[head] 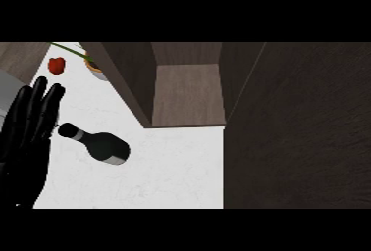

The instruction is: Pick up the wine, place it into the cabinet and close the cabinet

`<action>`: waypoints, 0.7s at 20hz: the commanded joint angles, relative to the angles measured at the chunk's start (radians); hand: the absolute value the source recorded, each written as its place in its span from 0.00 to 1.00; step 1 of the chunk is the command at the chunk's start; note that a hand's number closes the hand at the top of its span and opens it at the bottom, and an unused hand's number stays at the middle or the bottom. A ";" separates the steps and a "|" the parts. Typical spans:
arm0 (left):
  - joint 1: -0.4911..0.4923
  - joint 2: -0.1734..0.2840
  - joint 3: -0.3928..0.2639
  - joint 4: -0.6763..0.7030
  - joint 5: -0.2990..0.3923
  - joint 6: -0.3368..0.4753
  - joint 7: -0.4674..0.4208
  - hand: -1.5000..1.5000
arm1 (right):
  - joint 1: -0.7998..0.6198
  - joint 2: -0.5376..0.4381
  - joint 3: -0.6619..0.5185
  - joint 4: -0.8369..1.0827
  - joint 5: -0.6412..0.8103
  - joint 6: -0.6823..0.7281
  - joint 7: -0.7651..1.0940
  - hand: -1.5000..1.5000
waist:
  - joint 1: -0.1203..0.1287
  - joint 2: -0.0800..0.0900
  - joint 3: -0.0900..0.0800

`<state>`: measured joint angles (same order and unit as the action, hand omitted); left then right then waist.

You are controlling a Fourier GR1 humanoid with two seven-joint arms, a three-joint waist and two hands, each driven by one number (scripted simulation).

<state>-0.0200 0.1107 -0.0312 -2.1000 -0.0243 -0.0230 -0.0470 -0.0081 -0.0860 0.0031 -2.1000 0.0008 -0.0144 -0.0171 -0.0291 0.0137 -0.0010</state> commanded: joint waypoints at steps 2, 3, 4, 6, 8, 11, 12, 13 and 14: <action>-0.109 -0.029 -0.043 0.096 0.056 -0.039 0.025 0.00 | 0.065 0.032 0.049 -0.070 0.027 -0.015 0.039 0.00 | 0.020 -0.014 0.001; -0.146 0.026 0.011 0.111 0.160 -0.115 0.066 0.00 | 0.106 0.007 0.007 -0.064 -0.022 0.024 -0.009 0.00 | 0.014 -0.013 0.001; -0.198 0.017 -0.021 0.123 0.180 -0.122 0.131 0.00 | 0.088 0.009 0.026 -0.052 0.000 0.021 -0.010 0.00 | 0.011 -0.013 0.001; -0.238 0.014 -0.024 0.203 0.275 -0.187 0.119 0.00 | 0.138 0.028 0.063 -0.126 -0.001 0.019 -0.002 0.00 | -0.008 -0.012 0.001; -0.182 -0.039 -0.074 0.212 0.372 -0.186 0.253 0.00 | 0.111 -0.012 0.210 -0.072 -0.093 0.175 0.063 0.00 | 0.009 -0.009 0.001; -0.213 -0.024 -0.049 0.143 0.452 -0.155 0.390 0.00 | 0.198 -0.031 0.232 -0.220 -0.132 0.184 0.149 0.00 | 0.014 -0.019 0.001; -0.264 -0.028 -0.042 0.169 0.459 -0.140 0.406 0.00 | 0.208 -0.077 0.193 -0.256 -0.178 0.216 0.190 0.00 | 0.010 -0.017 0.001; -0.250 -0.019 -0.061 0.051 0.484 -0.113 0.498 0.00 | 0.229 -0.064 0.200 -0.294 -0.186 0.193 0.220 0.00 | 0.021 -0.020 0.001; -0.217 -0.040 -0.077 0.054 0.469 -0.098 0.480 0.00 | 0.277 -0.078 0.208 -0.362 -0.205 0.206 0.235 0.00 | 0.019 -0.020 0.001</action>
<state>-0.2324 0.0850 -0.0875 -1.9808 0.3831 -0.1546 0.3172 0.1871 -0.1298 0.1886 -2.3227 -0.1391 0.1566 0.1328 -0.0159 -0.0025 0.0002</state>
